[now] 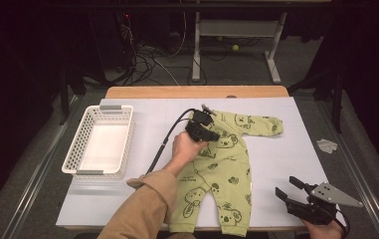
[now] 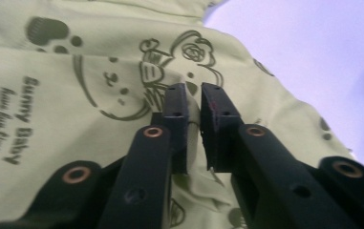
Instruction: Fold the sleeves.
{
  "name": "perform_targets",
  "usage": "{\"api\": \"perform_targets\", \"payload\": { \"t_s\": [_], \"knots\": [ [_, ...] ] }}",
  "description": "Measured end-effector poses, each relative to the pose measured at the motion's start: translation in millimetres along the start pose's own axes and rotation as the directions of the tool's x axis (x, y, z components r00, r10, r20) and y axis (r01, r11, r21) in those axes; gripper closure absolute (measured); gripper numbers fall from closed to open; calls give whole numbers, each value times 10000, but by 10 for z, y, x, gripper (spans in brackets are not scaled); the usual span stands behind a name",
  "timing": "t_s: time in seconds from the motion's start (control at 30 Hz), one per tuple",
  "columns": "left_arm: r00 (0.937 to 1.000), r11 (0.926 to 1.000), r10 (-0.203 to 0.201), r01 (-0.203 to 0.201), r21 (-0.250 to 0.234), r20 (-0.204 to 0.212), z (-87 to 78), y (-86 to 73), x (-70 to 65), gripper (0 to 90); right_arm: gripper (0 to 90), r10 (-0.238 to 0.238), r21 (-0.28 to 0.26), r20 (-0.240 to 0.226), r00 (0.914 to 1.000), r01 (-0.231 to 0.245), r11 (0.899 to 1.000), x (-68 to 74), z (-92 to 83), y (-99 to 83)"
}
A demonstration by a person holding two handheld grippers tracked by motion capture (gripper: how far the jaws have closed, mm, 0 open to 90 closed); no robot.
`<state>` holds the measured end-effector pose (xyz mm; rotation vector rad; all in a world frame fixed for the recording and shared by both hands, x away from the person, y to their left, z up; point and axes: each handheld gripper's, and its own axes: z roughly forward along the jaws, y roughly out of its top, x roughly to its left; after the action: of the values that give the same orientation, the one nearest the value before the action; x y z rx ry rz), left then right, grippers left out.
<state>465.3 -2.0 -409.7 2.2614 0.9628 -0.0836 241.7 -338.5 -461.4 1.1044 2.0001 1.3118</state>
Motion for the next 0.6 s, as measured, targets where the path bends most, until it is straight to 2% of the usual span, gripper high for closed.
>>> {"api": "perform_targets", "payload": {
  "t_s": [0.2, 0.33, 0.5, 0.6],
  "knots": [
    [9999, 9998, -57, 54, -186, -120, -135, -1, 63, 743, 345, 18, 24, 5, 10000, -18, 10000, -4, 9, 1],
    [9994, 9996, 51, -60, -261, -333, -184, -10, 79, 726, 346, -9, 47, 7, 10000, 9, 10000, 1, 15, 2],
    [9999, 9996, -49, 53, 277, -130, -104, -18, 107, 791, 345, 3, 42, 9, 10000, -3, 10000, 0, 14, 1],
    [9998, 9997, -156, 153, 167, 137, -52, -6, 87, 798, 345, -3, 45, -3, 10000, 3, 10000, -3, 16, 1]
  ]
}}
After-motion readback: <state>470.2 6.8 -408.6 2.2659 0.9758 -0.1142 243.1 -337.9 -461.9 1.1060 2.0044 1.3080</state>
